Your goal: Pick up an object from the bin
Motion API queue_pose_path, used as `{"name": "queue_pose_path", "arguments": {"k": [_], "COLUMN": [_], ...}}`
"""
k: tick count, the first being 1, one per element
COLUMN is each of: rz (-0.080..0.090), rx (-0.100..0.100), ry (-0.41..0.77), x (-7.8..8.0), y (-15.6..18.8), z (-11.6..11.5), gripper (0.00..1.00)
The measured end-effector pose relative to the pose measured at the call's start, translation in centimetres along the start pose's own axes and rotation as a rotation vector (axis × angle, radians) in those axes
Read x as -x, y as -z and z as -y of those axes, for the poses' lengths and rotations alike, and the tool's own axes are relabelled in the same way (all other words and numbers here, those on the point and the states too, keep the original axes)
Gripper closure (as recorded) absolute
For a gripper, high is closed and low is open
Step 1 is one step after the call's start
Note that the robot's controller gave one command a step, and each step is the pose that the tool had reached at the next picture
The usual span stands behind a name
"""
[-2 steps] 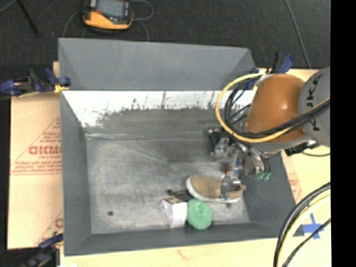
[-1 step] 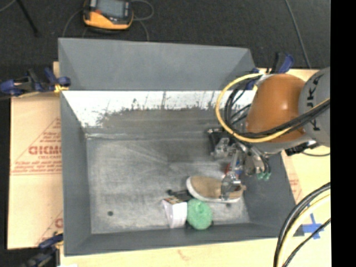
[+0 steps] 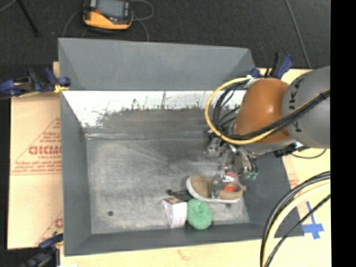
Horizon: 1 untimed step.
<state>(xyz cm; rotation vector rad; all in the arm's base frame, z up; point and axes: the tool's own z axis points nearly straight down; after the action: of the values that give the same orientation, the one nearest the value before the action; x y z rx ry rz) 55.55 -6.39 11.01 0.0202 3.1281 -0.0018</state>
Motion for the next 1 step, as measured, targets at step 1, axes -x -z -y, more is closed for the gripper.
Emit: {"name": "queue_pose_path", "arguments": {"k": [1], "rz": [-0.032], "rx": [0.004], "ry": [0.086], "x": [-0.88], "y": [-2.98], "z": [-0.47], "gripper": [1.00]}}
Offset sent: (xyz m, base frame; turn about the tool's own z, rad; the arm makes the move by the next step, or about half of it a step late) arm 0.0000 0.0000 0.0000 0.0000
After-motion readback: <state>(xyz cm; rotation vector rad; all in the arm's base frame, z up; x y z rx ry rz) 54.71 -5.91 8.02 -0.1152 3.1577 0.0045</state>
